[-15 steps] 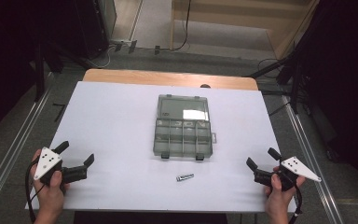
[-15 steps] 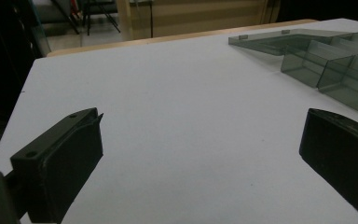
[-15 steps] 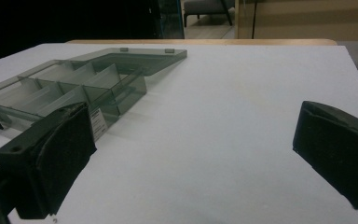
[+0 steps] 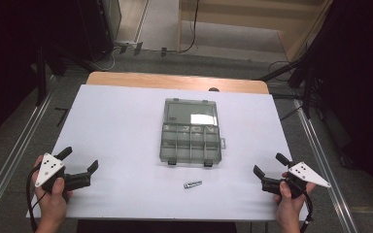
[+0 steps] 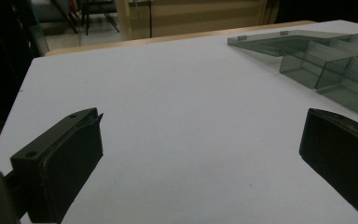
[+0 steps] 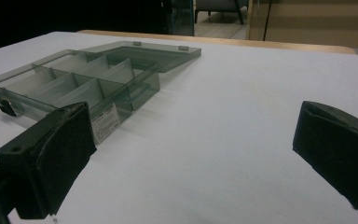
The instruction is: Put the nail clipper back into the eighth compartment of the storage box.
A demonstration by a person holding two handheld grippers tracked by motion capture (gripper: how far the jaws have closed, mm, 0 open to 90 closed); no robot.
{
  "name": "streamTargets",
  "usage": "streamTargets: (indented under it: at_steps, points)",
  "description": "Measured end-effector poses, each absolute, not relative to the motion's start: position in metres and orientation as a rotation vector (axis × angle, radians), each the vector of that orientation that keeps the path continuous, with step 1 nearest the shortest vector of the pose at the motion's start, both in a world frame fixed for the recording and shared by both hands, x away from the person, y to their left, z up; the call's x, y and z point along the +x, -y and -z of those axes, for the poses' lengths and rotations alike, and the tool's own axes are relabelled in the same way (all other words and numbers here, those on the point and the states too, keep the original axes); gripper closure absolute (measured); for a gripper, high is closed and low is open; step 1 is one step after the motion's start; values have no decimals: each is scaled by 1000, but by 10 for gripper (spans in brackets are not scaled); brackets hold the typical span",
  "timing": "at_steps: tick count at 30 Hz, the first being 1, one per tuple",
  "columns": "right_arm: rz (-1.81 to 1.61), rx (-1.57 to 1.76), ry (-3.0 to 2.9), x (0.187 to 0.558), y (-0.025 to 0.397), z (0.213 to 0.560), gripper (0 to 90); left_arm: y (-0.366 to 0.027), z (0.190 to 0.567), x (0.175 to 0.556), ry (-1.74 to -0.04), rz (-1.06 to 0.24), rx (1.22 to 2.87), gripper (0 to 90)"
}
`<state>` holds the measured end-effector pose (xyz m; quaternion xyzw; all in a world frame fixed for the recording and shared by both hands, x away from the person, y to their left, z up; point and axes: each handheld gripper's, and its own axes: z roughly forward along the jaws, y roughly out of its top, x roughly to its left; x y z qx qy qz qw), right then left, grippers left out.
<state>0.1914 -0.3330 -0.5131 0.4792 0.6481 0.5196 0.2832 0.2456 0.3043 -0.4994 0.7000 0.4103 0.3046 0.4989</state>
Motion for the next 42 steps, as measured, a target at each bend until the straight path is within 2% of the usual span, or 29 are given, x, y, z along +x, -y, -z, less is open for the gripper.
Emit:
streamTargets:
  at_steps: [25, 42]
  points:
    - [-1395, 1070, -1973, 214, 288, 478, 0, -302, 500, 247, -988, -738, 1712, 0]
    - [-1383, 974, -2100, 233, 263, 469, 0, -302, 500, 246, -986, -738, 1715, 0]
